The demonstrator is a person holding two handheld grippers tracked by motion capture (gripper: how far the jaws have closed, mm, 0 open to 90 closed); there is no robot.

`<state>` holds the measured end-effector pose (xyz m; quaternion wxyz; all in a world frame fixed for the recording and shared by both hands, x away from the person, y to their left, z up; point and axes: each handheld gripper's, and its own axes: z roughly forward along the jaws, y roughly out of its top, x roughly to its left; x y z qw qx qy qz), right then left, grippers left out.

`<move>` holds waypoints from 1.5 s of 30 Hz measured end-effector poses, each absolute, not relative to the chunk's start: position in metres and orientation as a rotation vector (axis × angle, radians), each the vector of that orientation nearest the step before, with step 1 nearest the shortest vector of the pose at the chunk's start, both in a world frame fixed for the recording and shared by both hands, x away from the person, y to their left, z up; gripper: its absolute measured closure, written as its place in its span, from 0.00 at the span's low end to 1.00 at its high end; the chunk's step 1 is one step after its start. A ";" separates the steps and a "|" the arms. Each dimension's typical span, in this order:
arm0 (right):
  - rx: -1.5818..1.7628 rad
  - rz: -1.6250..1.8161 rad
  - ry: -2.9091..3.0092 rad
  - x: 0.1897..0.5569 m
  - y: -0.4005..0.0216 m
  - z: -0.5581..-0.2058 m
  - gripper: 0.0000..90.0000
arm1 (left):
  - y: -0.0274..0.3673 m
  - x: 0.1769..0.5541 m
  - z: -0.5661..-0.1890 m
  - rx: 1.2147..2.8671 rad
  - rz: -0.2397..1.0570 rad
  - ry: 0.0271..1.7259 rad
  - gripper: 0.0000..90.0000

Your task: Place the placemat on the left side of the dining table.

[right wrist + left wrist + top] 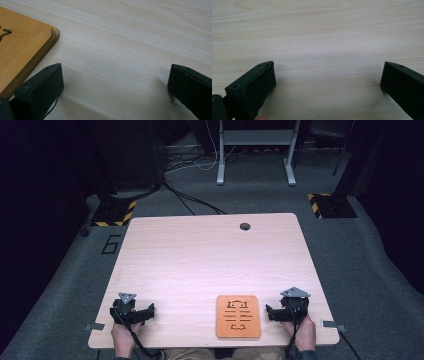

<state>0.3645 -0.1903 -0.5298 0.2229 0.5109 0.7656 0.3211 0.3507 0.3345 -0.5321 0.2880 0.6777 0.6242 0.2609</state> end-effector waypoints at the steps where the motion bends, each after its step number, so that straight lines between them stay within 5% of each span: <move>1: 1.423 0.890 2.109 0.365 -0.190 -0.530 0.00 | 0.335 0.351 -0.532 1.810 0.696 1.667 0.00; 30: 1.461 0.933 2.143 0.363 -0.194 -0.525 0.00 | 0.326 0.351 -0.532 1.819 0.695 1.645 0.03; 45: 1.397 0.979 2.234 0.354 -0.159 -0.508 0.00 | 0.326 0.351 -0.532 1.819 0.695 1.644 0.03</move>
